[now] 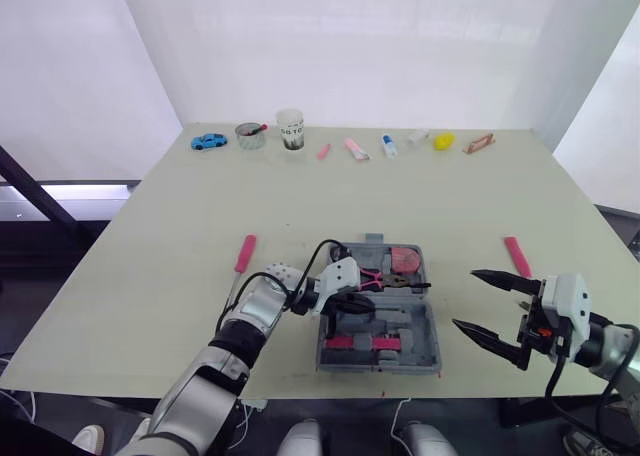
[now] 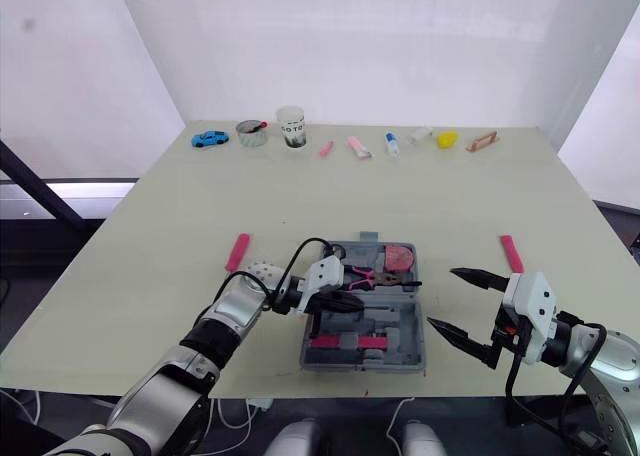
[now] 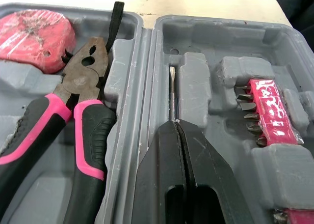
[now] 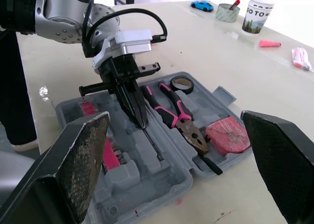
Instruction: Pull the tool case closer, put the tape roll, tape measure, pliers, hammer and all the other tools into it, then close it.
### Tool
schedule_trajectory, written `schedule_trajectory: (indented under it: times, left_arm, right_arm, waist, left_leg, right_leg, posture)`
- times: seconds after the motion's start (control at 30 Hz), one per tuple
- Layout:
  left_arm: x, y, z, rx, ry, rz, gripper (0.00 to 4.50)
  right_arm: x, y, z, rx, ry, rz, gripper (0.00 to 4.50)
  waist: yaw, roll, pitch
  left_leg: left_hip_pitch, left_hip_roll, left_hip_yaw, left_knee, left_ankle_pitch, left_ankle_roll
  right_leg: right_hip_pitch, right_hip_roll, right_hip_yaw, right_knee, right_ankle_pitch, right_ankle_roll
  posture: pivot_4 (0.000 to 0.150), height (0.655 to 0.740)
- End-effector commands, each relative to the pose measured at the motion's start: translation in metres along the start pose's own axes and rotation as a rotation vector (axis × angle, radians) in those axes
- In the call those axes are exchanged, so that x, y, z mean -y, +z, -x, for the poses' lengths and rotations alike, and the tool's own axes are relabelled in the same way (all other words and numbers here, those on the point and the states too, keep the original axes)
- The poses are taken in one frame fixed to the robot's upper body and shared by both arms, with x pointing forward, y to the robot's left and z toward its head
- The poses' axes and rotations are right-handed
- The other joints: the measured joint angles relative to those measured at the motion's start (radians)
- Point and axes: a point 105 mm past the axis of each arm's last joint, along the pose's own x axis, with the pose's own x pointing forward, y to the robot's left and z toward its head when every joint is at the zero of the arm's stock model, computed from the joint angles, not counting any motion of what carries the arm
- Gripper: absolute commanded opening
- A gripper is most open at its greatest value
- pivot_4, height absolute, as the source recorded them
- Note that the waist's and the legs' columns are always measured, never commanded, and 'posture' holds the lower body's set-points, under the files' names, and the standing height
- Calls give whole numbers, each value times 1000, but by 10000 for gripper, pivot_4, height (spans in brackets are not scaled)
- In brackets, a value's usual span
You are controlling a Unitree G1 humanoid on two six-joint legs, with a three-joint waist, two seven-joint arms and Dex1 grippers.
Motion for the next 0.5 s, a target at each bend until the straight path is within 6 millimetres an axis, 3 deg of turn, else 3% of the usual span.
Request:
schedule_trajectory:
  times: [0.03, 0.17, 0.43, 0.5]
  left_arm:
    - [19, -52, 0, -172, -17, 127, 149]
    - [20, -59, 1, -196, 2, 152, 149]
    - [14, -66, 3, -221, 45, 200, 149]
    - [11, -59, 3, -179, 57, 174, 149]
  right_arm:
    - [4, 4, 3, -10, -12, 28, 45000]
    - [5, 3, 2, -14, -14, 28, 45000]
    - [5, 2, 2, -15, -10, 29, 45000]
    - [6, 2, 1, -13, -9, 29, 45000]
  waist:
    - [-1, 1, -1]
    - [-6, 0, -3]
    - [-20, 2, -16]
    - [-21, 3, -16]
  left_leg:
    - [2, 0, 0, 0, 0, 0]
    - [12, 0, 1, -1, 0, 0]
    - [14, 0, 0, -1, 0, 0]
    - [14, 0, 0, -1, 0, 0]
  right_leg:
    - [2, 0, 0, 0, -1, -1]
    - [11, 0, 1, -1, -5, -1]
    - [12, 0, 2, 0, -5, 0]
    - [13, 0, 2, 0, -5, 0]
  posture:
    - [1500, 7400]
    - [1500, 7400]
    - [1500, 7400]
    - [1500, 7400]
